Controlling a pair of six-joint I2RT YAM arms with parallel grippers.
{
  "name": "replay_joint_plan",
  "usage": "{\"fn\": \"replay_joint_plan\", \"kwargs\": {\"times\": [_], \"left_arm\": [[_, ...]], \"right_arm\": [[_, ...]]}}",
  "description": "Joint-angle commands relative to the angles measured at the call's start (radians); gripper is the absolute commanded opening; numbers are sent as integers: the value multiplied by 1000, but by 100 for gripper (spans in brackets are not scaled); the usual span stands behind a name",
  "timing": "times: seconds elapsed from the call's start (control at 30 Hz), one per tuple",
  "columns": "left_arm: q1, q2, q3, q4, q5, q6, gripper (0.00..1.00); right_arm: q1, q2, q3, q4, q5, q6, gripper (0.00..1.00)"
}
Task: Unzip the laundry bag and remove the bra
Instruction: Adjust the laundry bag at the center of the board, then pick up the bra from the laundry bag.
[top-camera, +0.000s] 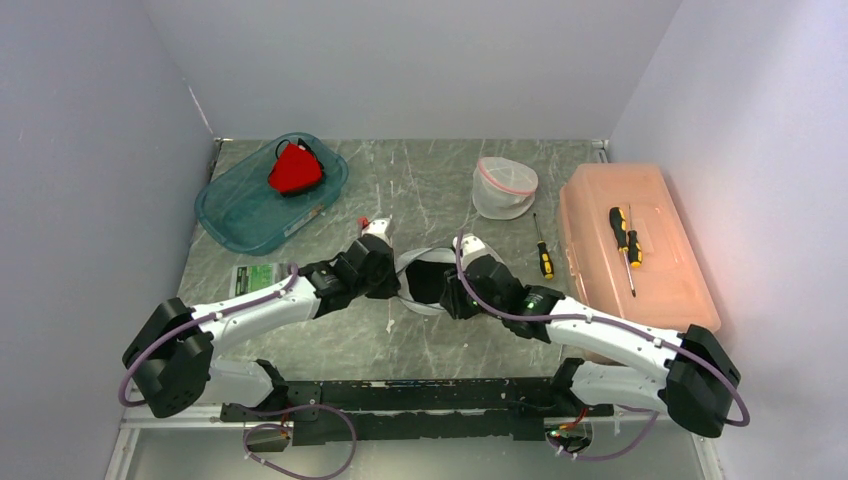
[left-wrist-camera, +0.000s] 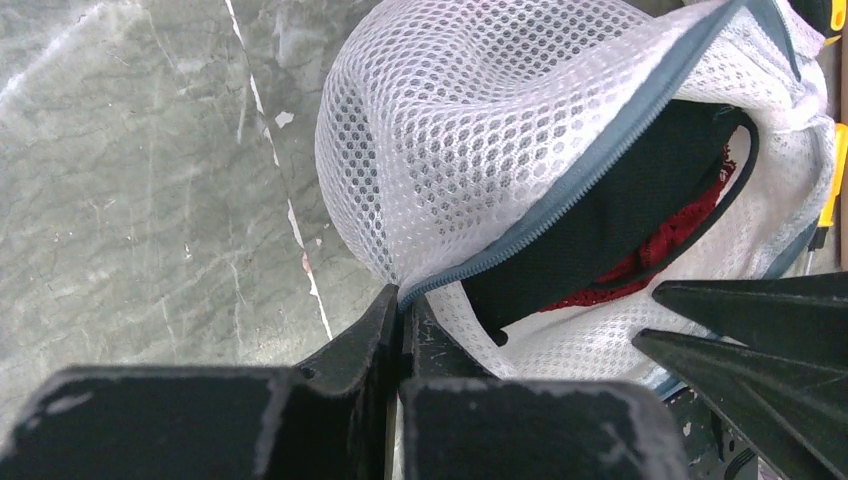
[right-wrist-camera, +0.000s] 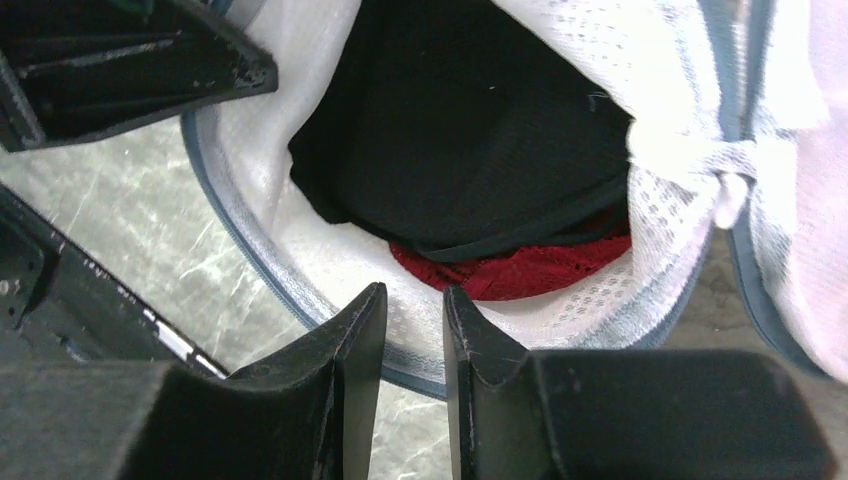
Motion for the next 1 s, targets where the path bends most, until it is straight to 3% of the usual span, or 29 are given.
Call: {"fn": "replay_joint_plan", "kwargs": {"times": [0.0, 0.2, 0.37, 0.43, 0.57, 0.7, 0.97], "left_arm": [[-5, -17, 27, -16, 34, -7, 7], [-5, 25, 39, -8, 68, -9, 3], [-5, 12, 9, 23, 104, 8, 3], [-4, 13, -2, 26, 112, 27, 3], [-4, 25, -23, 19, 105, 50, 3], [-6, 25, -47, 29, 113, 51, 3], [-19, 41, -51, 62, 124, 78, 3]], "right_arm": [[7, -9, -20, 3, -68, -41, 31], [6, 24, -36, -35, -9, 11, 34], [1, -77, -25, -23, 38, 47, 62], [-5, -129, -15, -9, 68, 61, 66], [-11, -192, 6, 45, 104, 56, 65], [-37, -121, 73, -15, 151, 66, 60], [-117, -126, 16, 176, 8, 108, 64]]}}
